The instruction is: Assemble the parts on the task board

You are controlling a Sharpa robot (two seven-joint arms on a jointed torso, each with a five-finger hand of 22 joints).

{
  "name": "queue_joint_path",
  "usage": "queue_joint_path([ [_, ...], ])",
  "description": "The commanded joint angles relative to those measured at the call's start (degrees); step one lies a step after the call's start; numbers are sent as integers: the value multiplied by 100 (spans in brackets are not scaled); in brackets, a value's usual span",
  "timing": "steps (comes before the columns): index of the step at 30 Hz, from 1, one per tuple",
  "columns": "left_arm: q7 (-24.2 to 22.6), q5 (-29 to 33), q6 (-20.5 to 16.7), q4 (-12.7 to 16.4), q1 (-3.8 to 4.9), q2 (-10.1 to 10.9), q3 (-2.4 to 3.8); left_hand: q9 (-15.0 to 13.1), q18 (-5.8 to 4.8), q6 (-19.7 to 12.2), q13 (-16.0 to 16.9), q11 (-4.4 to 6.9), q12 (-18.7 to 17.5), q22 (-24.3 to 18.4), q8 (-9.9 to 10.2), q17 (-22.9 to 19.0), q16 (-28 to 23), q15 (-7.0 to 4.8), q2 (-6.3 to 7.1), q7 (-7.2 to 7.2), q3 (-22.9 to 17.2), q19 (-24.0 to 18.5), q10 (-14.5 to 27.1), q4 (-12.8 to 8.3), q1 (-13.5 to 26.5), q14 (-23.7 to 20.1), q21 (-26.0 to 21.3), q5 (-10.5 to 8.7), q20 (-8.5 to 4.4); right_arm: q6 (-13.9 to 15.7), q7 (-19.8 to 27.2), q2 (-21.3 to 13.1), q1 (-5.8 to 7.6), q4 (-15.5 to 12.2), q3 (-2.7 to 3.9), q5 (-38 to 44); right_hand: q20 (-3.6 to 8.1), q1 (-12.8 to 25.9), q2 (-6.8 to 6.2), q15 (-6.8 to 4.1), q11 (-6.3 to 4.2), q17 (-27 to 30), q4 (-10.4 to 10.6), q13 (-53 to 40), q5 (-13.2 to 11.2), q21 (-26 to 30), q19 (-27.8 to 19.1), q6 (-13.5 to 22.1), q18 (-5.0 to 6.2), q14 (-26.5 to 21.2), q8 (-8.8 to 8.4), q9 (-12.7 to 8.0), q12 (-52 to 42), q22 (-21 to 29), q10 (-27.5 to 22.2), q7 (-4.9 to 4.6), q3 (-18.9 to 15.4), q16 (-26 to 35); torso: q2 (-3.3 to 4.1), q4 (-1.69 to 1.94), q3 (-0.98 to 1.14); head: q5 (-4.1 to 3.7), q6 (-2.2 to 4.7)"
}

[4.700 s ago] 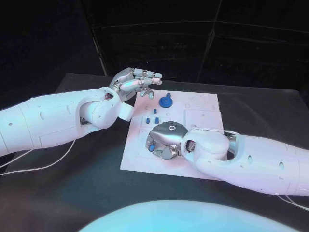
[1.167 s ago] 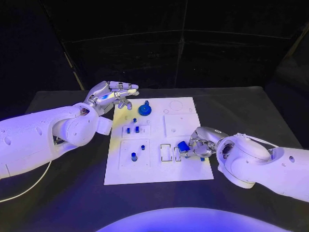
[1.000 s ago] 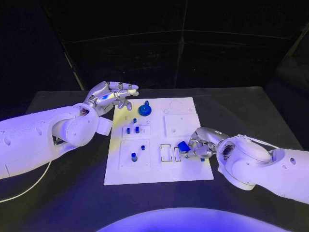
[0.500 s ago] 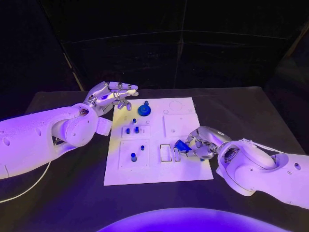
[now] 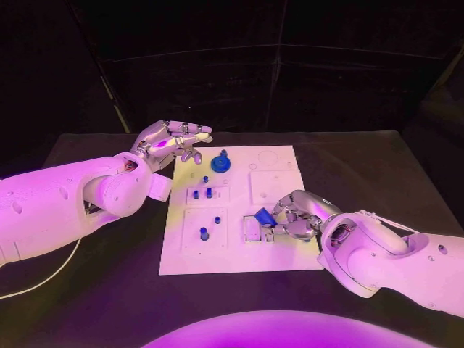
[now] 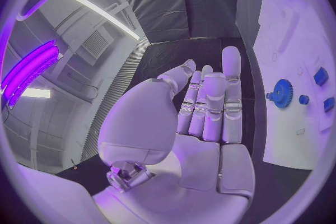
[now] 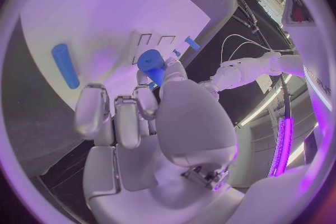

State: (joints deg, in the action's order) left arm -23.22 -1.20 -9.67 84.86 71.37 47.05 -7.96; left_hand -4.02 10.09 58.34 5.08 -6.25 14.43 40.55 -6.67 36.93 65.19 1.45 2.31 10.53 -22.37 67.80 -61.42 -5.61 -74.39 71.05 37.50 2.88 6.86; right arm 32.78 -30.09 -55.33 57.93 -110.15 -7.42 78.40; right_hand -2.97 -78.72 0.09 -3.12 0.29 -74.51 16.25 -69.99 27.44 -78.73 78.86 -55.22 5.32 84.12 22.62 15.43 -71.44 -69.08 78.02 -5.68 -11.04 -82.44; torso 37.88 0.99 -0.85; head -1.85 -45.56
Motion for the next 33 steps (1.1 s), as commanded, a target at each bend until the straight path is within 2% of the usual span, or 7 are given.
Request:
queue_joint_path([
  [1,-28,-12,74,21,7,1,4,6,38,-25,7,-15,20,-5,-23,-1,22,4,11,8,27,-3,34,14,27,-27,-27,-4,28,-278,-6,76,7,22,2,-247,17,173,18,-52,-14,-26,37,-47,-23,-36,32,-181,-92,322,8,126,-46,-34,84,110,-49,-31,-2,-8,-1,25,-12],
  [6,-21,-12,87,28,7,3,4,6,38,-27,7,-15,21,-7,-23,-6,20,4,9,7,29,-3,36,16,28,-29,-28,-4,29,-256,-55,191,7,58,2,-315,34,293,57,-72,-37,-52,38,-87,-66,-57,51,-248,-99,326,12,161,-72,-70,125,137,-111,-43,-1,-11,2,10,-26],
  [11,-17,-12,101,31,7,0,4,6,38,-27,7,-15,21,-7,-23,-6,20,4,9,7,29,-3,36,16,28,-29,-28,-4,29,-197,-74,250,7,81,3,-337,42,334,68,-79,-46,-74,37,-91,-87,-71,65,-269,-104,331,9,177,-69,-95,135,146,-139,-55,-4,-2,2,30,-27],
  [21,-7,-12,117,45,8,6,4,6,38,-27,7,-15,21,-7,-23,-6,20,4,9,7,29,-3,36,16,28,-29,-28,-4,29,-285,-146,328,7,149,3,-346,63,545,80,-101,-72,-106,42,-164,-141,-99,91,-356,-113,337,13,237,-116,-144,196,179,-269,-71,-3,-11,0,27,-42],
  [28,-5,-12,128,53,10,7,5,6,38,-27,7,-15,21,-7,-23,-6,20,4,9,7,29,-3,36,16,28,-29,-28,-4,29,-350,-161,392,7,231,3,-346,75,763,71,-114,-87,-113,45,-186,-205,-101,91,-401,-114,337,6,287,-113,-150,211,199,-399,-73,-3,1,-4,32,-55],
  [31,-3,-12,127,53,10,11,5,6,38,-27,7,-15,21,-7,-23,-6,20,4,9,7,29,-3,36,16,28,-29,-28,-4,29,-361,-160,401,7,250,3,-346,83,936,82,-122,-96,-114,45,-196,-372,-100,89,-423,-114,336,3,322,-106,-152,216,211,-480,-71,-3,-9,-1,44,-59],
  [33,-3,-12,127,53,11,12,5,6,38,-27,7,-15,21,-7,-23,-6,20,4,9,7,29,-3,36,16,28,-29,-28,-4,29,-349,-164,405,7,265,3,-342,88,1049,93,-127,-100,-111,44,-203,-642,-100,87,-428,-114,335,-3,351,-98,-153,219,216,-527,-69,-3,-15,1,49,-55],
])
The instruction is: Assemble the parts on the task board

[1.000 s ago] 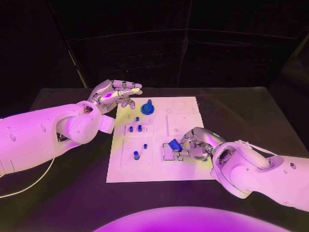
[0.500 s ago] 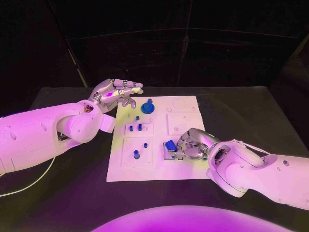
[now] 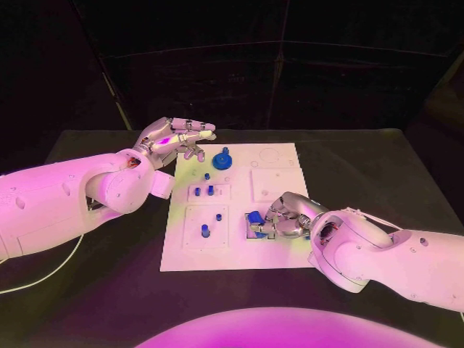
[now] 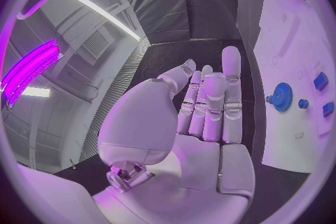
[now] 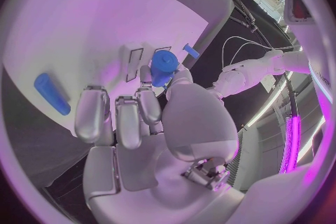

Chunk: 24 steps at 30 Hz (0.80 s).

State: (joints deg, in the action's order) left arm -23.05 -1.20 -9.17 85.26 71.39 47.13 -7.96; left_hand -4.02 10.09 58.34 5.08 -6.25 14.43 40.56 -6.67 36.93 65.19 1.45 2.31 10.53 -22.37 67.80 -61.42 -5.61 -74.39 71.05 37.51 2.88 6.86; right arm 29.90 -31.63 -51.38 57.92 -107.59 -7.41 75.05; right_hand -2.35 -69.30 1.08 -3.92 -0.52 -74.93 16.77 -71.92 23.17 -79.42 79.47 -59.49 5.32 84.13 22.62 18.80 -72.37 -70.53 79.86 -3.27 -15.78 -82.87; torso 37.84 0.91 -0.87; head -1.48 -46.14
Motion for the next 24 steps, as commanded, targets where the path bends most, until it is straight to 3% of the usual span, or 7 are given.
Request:
queue_joint_path([
  [1,-20,-12,77,14,9,4,5,6,38,-27,7,-15,22,-8,-23,-6,20,4,9,7,29,-3,37,16,28,-29,-28,-4,29,-52,-15,12,8,19,2,-6,31,184,-6,-48,-21,-66,-17,-12,-463,-27,24,-2,-114,333,-7,31,1,-5,34,-24,-81,-23,-2,-8,2,11,3],
  [4,-19,-12,81,17,10,4,5,6,38,-27,7,-15,22,-8,-23,-6,20,4,9,7,29,-3,37,16,28,-29,-28,-4,29,-33,-44,15,8,39,2,2,33,395,-85,-47,-16,-44,2,-6,-1137,-5,3,14,-107,327,-27,72,32,28,21,-29,-98,-8,-1,-9,1,12,1],
  [7,-25,-12,101,22,11,5,5,7,38,-37,6,-16,24,-13,-22,-16,20,6,14,9,36,-4,47,17,30,-35,-33,-4,30,-14,-75,17,8,50,2,32,2,783,-402,-10,33,-21,35,68,-1705,64,-62,125,-86,317,-118,97,152,132,-58,-76,192,16,0,-6,2,7,-2],
  [9,-31,-12,108,24,11,7,5,8,38,-42,6,-18,25,-15,-21,-17,21,7,20,11,43,-4,54,18,34,-36,-35,-4,31,14,-71,19,8,52,2,50,-16,957,-596,9,57,-27,23,94,-1884,85,-79,190,-80,317,-177,97,199,159,-90,-105,365,18,-2,-6,2,1,-3],
  [14,-36,-12,120,20,12,5,5,8,38,-42,6,-18,25,-15,-21,-17,21,7,20,11,43,-4,54,18,34,-36,-35,-4,31,48,-33,21,8,41,2,73,-38,1184,-816,34,81,-30,25,129,-2000,113,-101,252,-71,317,-245,94,261,197,-136,-139,513,23,-4,-5,8,4,-1],
  [19,-42,-12,172,16,11,-13,5,10,36,-55,5,-25,29,-21,-19,-18,26,13,33,16,65,-4,67,33,59,-39,-41,-4,35,-19,39,-5,8,-18,2,111,-48,1185,-789,43,92,-109,22,37,-1979,89,-74,274,-81,332,-279,82,173,149,-84,-151,597,-15,-7,-6,8,22,6],
  [24,-39,-12,187,9,11,-24,5,10,36,-55,5,-25,29,-21,-19,-18,26,13,33,16,65,-4,67,33,59,-39,-41,-4,35,-77,12,-49,8,-93,2,240,-47,594,-422,34,73,-172,-60,-79,-1656,61,-44,169,-89,344,-284,80,70,96,-16,-128,821,-45,-6,-14,6,8,20],
])
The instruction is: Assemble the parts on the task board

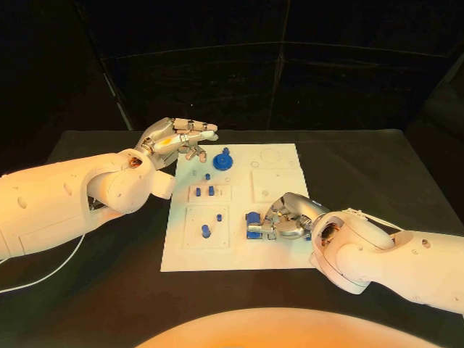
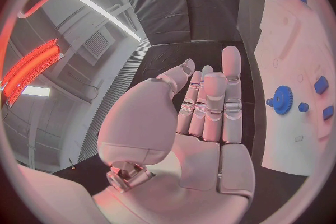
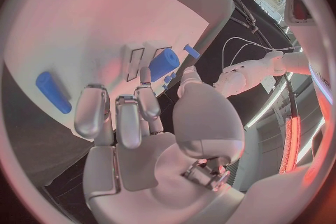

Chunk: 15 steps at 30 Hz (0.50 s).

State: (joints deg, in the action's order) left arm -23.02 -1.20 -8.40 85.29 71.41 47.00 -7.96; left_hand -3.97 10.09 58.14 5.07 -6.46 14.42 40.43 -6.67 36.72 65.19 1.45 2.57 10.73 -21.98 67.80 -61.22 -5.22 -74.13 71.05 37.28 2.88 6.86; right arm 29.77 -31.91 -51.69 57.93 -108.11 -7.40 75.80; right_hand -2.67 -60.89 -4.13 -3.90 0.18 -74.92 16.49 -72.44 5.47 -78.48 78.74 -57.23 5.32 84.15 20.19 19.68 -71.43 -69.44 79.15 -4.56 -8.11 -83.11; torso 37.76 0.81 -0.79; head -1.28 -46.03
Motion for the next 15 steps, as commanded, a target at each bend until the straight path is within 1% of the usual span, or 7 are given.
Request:
queue_joint_path([
  [1,-42,-12,111,5,9,-13,5,5,36,-34,5,-4,29,-8,-19,3,26,13,7,-4,26,-4,47,-6,33,-39,-19,-4,35,-75,27,-23,7,-46,2,207,-11,-485,126,25,-2,-181,-151,-41,235,-36,31,-72,-90,343,-39,-7,-35,-18,62,10,109,-25,2,-4,-1,-12,10],
  [2,-42,-12,112,5,9,-13,5,5,36,-34,5,-4,29,-8,-19,3,26,13,7,-4,26,-4,47,-6,33,-39,-19,-4,35,-83,10,-26,7,-49,2,250,-4,-803,144,14,-13,-193,-318,-63,406,-42,38,-96,-91,345,-33,-4,-54,-31,74,18,175,-30,3,2,-2,-20,6],
  [4,-41,-12,112,5,9,-13,5,5,36,-34,5,-4,29,-8,-19,3,26,13,7,-4,26,-4,47,-6,33,-39,-19,-4,35,-88,-38,-29,7,-51,2,330,4,-1049,156,8,-24,-208,-444,-98,476,-50,47,-144,-95,347,-14,4,-84,-47,95,29,190,-36,4,5,0,-22,1],
  [8,-39,-12,110,7,9,-9,5,5,36,-35,5,-4,30,-8,-19,3,27,13,7,-4,27,-4,47,-5,34,-39,-19,-4,35,-69,-123,-22,7,-42,2,458,14,-1210,231,-6,-44,-242,-515,-162,501,-71,68,-227,-103,354,31,23,-147,-85,140,53,190,-53,10,15,-2,-23,-13],
  [11,-38,-12,111,9,9,-4,5,5,36,-38,5,-5,32,-11,-20,5,31,14,8,-5,33,-3,51,0,40,-39,-22,-4,37,-84,-166,-19,8,-35,2,503,22,-1260,269,-16,-57,-246,-534,-184,550,-76,74,-261,-105,354,54,33,-167,-95,157,68,176,-54,6,14,-3,-13,-22],
  [13,-37,-12,112,14,9,3,5,5,36,-38,5,-5,32,-11,-20,5,31,14,8,-5,33,-3,51,0,40,-39,-22,-4,37,-121,-178,-23,8,-34,2,521,25,-1271,264,-19,-60,-248,-541,-191,564,-75,74,-267,-105,354,60,36,-173,-95,162,71,159,-55,4,9,-3,-7,-23],
  [15,-38,-12,111,19,9,13,5,5,36,-38,5,-5,32,-11,-20,5,31,14,8,-5,33,-3,51,0,40,-39,-22,-4,37,-149,-176,-29,8,-36,2,530,30,-1262,219,-23,-63,-246,-542,-195,607,-72,71,-271,-104,354,67,40,-174,-91,165,72,94,-53,3,2,-4,-10,-29],
])
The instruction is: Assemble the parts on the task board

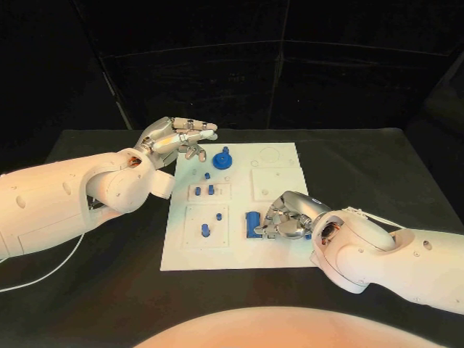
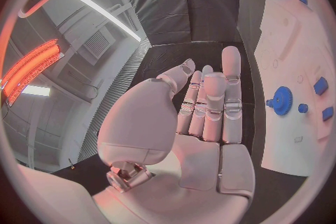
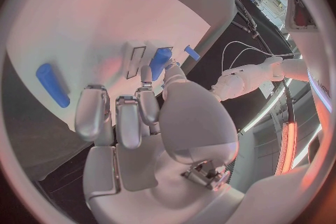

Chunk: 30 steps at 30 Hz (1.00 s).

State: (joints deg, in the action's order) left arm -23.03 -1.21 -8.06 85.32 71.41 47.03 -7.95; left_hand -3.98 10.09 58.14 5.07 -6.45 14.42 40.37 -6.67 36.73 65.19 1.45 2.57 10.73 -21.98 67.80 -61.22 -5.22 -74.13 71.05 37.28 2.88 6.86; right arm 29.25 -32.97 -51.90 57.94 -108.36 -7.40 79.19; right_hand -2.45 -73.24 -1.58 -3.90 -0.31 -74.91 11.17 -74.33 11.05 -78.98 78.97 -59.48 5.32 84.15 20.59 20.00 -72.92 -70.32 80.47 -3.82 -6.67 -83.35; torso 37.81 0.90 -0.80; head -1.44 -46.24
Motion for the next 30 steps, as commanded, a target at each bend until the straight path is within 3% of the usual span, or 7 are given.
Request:
queue_joint_path([
  [1,-40,-12,76,19,9,17,4,6,36,-38,5,-5,32,-5,-20,5,31,14,8,-5,33,-3,51,0,41,-39,-22,-4,37,-115,-68,-14,7,-13,2,201,9,-18,-54,-24,-13,-243,-7,-9,68,-20,47,-47,-104,353,29,9,-25,0,34,-2,-78,-26,-2,-10,-4,3,-11],
  [7,-40,-12,76,22,9,34,4,6,36,-38,5,-5,32,-5,-20,5,31,14,8,-5,33,-3,51,0,41,-39,-22,-4,37,-115,-28,-58,7,-45,2,224,12,6,-111,-24,-12,-241,7,-9,84,-13,41,-39,-102,352,33,11,-17,9,30,-3,-170,-23,-4,-4,0,-11,-15],
  [12,-42,-12,72,18,8,40,4,6,36,-40,5,-4,34,-6,-20,-2,30,15,6,-6,33,-3,54,-1,38,-42,-23,-3,38,75,94,-170,8,-130,2,203,11,0,-131,-22,-7,-221,8,15,95,4,25,-8,-97,347,20,7,14,36,10,-11,-206,-11,-8,-6,0,-23,-7],
  [20,-45,-12,63,3,8,32,4,6,36,-40,5,-4,34,-6,-20,-2,30,15,6,-6,33,-3,54,-1,38,-42,-23,-3,38,260,160,-653,17,-358,6,-10,-17,70,-79,16,42,-213,142,57,260,25,5,157,-93,344,-86,-38,83,60,-42,-70,-337,0,-20,-8,-6,-69,46],
  [27,-59,-11,48,-14,7,30,3,6,37,-41,5,-3,36,-8,-21,-3,31,14,6,-7,34,-3,55,-2,35,-43,-24,-3,38,219,229,-1194,56,-506,11,-72,-43,-7,-18,46,79,-217,173,75,348,27,5,258,-93,345,-192,-84,116,57,-62,-114,-378,1,-17,-19,5,-100,69],
  [30,-63,-11,42,-19,7,31,2,6,37,-41,5,-3,36,-8,-21,-3,31,14,6,-7,34,-3,55,-2,35,-43,-24,-3,38,168,365,-1417,70,-535,11,-26,-55,-85,33,59,92,-228,165,69,415,23,10,268,-94,347,-242,-107,116,47,-61,-130,-385,-3,-35,-32,0,-140,62],
])
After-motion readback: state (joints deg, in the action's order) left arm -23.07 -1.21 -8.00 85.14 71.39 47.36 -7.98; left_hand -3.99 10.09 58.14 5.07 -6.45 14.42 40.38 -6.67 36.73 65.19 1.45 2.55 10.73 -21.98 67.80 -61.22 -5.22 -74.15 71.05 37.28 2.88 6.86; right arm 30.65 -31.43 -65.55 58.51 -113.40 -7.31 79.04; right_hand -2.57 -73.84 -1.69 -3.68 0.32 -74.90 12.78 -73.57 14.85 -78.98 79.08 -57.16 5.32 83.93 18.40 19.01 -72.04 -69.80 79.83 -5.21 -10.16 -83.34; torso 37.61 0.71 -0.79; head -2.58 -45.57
